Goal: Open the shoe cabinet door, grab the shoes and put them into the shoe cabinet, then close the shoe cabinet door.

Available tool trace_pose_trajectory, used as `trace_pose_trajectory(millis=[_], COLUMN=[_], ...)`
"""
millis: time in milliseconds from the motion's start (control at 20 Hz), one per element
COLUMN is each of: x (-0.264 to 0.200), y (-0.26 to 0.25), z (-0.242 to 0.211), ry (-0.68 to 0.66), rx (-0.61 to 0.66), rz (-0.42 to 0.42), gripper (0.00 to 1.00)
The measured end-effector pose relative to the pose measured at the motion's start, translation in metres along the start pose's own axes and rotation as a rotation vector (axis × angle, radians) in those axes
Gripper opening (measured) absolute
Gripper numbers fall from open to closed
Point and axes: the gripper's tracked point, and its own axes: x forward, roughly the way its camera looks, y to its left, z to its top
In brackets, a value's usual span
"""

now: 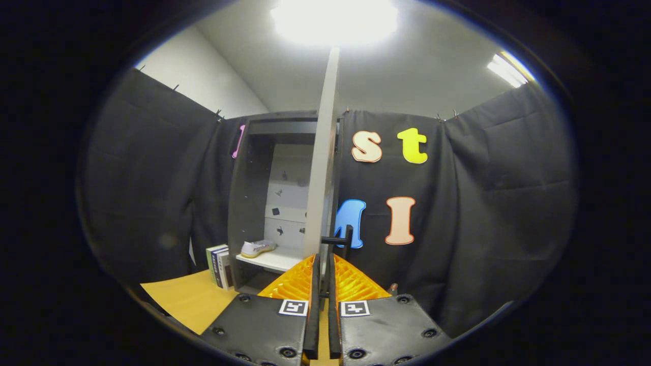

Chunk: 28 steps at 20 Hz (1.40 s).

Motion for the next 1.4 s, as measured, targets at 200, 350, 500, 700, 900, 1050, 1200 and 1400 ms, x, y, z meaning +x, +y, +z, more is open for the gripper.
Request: trace_pose_trajectory(millis=[200,350,500,700,900,1050,1200,1400], x=[0.002,0.01,0.017,0.039,0.063,0.078,0.092,0.101], y=[0.033,0.072,0.1,0.134,0.156,0.164,0.168,0.174], z=[-0.012,-0.036,-0.065,-0.113,-0.157,-0.197,-0.236,-0.29], ry=[0.009,0.05,0.101,0.176,0.253,0.315,0.394,0.502], rx=[0.037,0.049,0.052,0.03,0.036,0.057,0.075,0.071], rz=[0.06,0.139,0.184,0.217,0.219,0.205,0.191,0.178], gripper=[0.14,0.58,0.94,0.98,0.98,0.98,0.98,0.98])
